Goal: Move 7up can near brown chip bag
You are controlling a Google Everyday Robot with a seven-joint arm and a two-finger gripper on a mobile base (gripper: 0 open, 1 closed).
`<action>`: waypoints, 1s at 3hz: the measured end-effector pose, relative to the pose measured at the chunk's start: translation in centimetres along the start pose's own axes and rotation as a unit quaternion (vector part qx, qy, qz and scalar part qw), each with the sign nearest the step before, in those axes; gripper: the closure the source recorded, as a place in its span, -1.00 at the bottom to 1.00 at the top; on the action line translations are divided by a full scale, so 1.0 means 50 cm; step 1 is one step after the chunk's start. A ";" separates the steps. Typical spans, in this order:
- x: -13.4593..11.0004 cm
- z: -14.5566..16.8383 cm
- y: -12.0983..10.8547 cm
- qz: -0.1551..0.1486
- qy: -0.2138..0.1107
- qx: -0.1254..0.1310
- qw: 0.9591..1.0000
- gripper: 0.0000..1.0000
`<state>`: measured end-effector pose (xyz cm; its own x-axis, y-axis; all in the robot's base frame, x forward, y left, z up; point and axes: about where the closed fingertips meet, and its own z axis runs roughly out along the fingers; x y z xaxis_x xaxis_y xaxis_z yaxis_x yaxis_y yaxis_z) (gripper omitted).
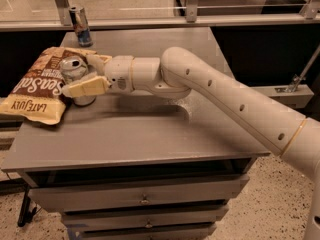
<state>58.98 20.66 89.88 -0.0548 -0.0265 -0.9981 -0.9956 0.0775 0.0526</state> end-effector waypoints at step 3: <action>-0.064 -0.346 -0.082 -0.058 0.063 0.138 0.987 -1.00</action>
Offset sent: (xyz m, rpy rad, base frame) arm 0.0411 -0.1946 0.0281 -0.1976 -0.1090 -0.2886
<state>61.94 3.18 93.37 0.0318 -0.1735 -0.9843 -0.9380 0.3348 -0.0893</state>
